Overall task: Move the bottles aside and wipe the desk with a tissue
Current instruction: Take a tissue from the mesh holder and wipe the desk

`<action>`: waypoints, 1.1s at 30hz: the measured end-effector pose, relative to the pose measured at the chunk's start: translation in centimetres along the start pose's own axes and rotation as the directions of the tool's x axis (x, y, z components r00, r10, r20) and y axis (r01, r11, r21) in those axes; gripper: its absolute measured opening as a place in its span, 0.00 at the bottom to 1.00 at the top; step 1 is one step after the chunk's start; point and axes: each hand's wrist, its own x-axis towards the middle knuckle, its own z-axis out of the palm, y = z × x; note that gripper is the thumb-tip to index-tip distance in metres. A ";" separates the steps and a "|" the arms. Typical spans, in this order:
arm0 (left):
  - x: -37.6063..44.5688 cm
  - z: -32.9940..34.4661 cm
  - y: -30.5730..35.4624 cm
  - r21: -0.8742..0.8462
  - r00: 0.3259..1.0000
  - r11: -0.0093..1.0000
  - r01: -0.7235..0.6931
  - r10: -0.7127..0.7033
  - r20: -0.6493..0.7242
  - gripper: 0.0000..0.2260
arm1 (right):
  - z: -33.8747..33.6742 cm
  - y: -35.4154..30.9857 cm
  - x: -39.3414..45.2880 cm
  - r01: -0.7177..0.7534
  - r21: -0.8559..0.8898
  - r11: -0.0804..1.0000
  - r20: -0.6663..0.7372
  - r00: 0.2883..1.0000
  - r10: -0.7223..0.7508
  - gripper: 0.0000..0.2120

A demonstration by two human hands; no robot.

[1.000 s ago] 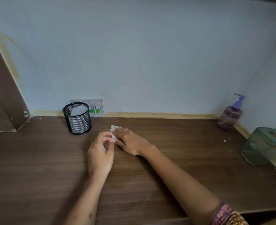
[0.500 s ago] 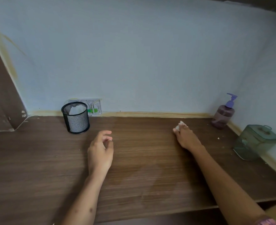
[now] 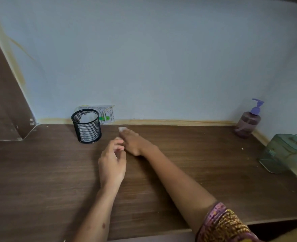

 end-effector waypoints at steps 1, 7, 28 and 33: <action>0.0 -0.1 0.1 -0.009 1.000 1.000 -0.005 0.005 -0.013 0.13 | 0.5 -0.5 -0.4 0.080 -0.030 0.996 0.039 0.996 -0.078 0.25; 0.0 0.0 0.0 -0.017 0.999 0.999 -0.041 0.041 -0.020 0.14 | 0.2 2.8 -6.0 0.196 -0.033 0.980 0.044 0.980 -0.195 0.25; -0.2 0.0 0.0 -0.006 1.000 1.000 -0.022 0.022 0.013 0.14 | -6.5 21.5 -15.6 -0.670 0.076 0.738 -0.277 0.697 0.661 0.36; 0.0 0.0 -0.2 -0.008 1.000 1.000 -0.012 0.012 -0.001 0.13 | -4.1 12.2 -10.9 -0.416 0.004 0.910 -0.166 0.897 0.410 0.37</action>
